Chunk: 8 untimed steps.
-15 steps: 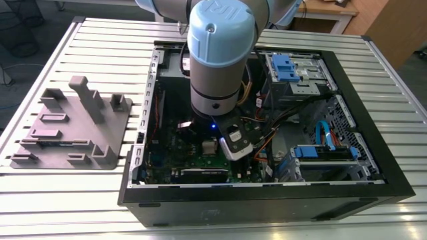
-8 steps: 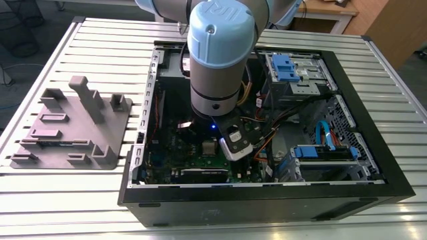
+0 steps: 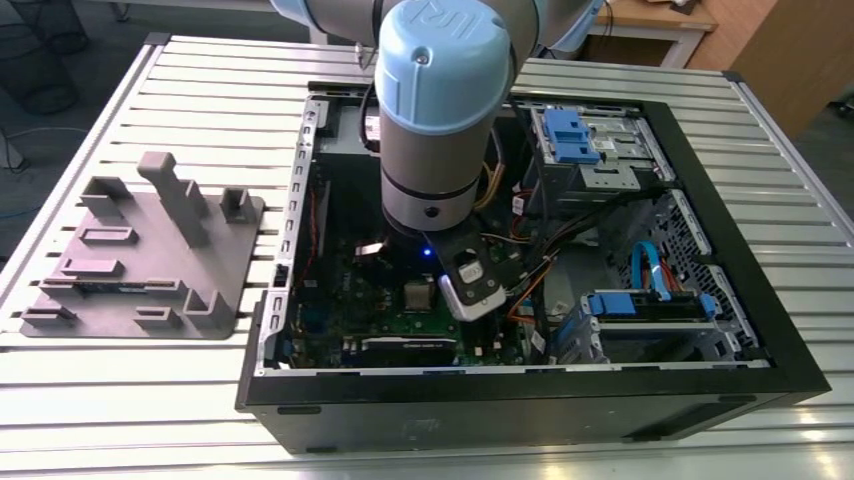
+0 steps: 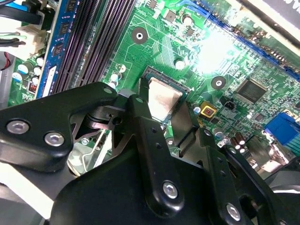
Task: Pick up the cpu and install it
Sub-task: 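Place the cpu into insertion slot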
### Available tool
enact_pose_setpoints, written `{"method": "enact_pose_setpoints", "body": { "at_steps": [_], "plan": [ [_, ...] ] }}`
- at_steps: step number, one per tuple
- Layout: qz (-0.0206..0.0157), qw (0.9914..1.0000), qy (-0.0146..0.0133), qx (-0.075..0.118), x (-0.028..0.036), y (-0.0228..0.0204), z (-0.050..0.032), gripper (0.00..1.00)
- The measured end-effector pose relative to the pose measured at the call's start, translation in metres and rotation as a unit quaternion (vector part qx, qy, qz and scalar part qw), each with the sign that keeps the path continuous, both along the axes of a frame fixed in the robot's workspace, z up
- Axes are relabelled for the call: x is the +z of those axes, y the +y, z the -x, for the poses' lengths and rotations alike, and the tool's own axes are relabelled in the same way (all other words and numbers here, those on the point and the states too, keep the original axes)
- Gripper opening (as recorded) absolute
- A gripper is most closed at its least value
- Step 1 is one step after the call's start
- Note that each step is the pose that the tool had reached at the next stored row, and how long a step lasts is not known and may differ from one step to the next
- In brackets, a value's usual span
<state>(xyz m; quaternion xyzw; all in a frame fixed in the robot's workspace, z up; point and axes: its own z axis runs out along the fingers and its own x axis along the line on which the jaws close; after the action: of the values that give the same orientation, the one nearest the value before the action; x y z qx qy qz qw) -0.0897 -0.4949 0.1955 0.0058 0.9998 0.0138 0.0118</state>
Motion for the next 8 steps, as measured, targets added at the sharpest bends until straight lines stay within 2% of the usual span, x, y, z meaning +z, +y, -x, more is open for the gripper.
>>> {"method": "enact_pose_setpoints", "body": {
  "at_steps": [3,5,6,8],
  "plan": [
    [0.0000,1.00000,0.0000,0.000,0.0002,0.0000,0.0000,0.45],
    [0.0000,1.00000,0.0000,0.000,0.0003,0.0000,0.0000,0.33],
    [0.0000,1.00000,0.0000,0.000,0.0004,0.0000,0.0000,0.33],
    [0.0000,1.00000,0.0000,0.000,0.0005,0.0000,0.0000,0.21]
  ]
}}
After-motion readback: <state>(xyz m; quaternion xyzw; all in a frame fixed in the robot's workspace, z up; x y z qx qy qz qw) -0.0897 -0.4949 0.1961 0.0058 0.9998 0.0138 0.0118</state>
